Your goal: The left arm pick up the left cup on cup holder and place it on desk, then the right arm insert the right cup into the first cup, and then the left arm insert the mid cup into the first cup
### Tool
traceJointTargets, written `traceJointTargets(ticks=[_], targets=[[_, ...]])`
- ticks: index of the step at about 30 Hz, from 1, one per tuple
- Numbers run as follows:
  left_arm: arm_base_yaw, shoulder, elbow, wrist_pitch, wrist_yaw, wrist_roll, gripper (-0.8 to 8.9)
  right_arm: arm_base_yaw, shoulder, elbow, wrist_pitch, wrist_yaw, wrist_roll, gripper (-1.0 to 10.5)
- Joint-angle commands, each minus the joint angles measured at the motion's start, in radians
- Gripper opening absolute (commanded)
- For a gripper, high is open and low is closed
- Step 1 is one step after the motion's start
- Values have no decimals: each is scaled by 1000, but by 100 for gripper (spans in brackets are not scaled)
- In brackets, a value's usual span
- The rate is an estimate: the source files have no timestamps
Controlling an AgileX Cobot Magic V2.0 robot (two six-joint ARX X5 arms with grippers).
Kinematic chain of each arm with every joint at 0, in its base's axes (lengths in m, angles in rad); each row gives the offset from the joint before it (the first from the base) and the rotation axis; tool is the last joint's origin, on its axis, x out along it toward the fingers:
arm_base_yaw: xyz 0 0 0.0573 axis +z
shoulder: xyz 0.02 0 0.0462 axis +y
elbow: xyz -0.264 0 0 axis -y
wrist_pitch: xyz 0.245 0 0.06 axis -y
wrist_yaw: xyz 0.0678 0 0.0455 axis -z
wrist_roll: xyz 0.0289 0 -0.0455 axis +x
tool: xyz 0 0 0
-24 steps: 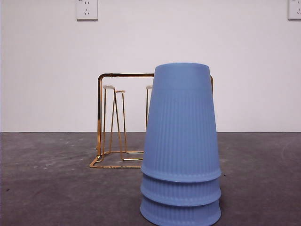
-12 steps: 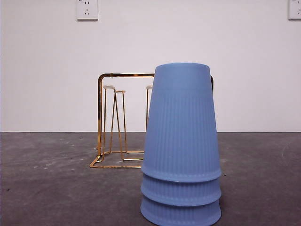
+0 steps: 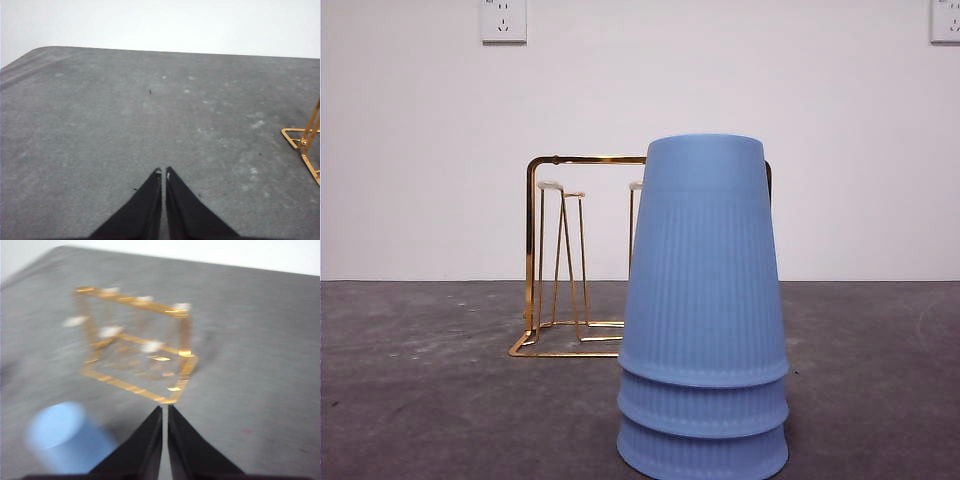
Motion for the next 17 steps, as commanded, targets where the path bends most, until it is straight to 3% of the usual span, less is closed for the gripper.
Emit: traceJointTargets(ticks=[1, 4, 7, 13, 17], targets=[[-1, -1, -20, -6, -1, 17, 11, -184, -77, -161, 190, -69, -127, 14], [-1, -1, -20, -6, -1, 16, 11, -334, -158, -368, 483, -181, -239, 14], [-1, -1, -20, -5, -1, 16, 11, -467, -232, -577, 735, -227, -321, 14], [-1, -1, -20, -6, -1, 16, 11, -648, -378, -867, 902, -223, -343, 14], [-1, -1, -20, -5, -1, 16, 11, -729, -460, -971, 914, -247, -340, 14]])
